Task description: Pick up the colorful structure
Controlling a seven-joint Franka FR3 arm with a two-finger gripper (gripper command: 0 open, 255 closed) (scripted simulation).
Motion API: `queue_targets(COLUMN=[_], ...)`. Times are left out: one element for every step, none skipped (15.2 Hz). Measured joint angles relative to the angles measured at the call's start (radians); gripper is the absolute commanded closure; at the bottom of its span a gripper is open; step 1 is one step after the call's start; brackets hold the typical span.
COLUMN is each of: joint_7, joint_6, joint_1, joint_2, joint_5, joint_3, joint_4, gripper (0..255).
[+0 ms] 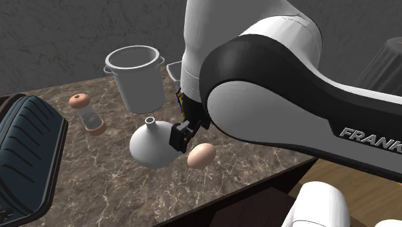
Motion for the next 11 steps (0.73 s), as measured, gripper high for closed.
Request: queue_targets(joint_7=[0.000, -0.008, -0.022, -0.039, -0.054, -0.068, -0.090, -0.109, -0.126, -0.144, -0.164], joint_6=[0.000, 0.008, 0.017, 0.028, 0.039, 0.052, 0.065, 0.069, 0.087, 0.105, 0.111], joint_1=[0.000, -0.003, -0.007, -0.013, -0.017, -0.021, -0.028, -0.033, -0.034, -0.037, -0.041], joint_2=[0.000, 0.010, 0.028, 0.048, 0.068, 0.090, 0.111, 0.125, 0.167, 0.199, 0.220], joint_5=[0.000, -0.004, -0.011, -0.020, -0.026, -0.032, -0.041, -0.048, -0.051, -0.054, -0.058], joint_3=[0.000, -0.008, -0.023, -0.041, -0.057, -0.072, -0.095, -0.114, -0.132, -0.151, -0.171], joint_4=[0.000, 0.002, 0.012, 0.022, 0.032, 0.042, 0.051, 0.063, 0.089, 0.102, 0.119], gripper=[0, 0, 0, 0, 0, 0, 0, 0, 0, 0, 0])
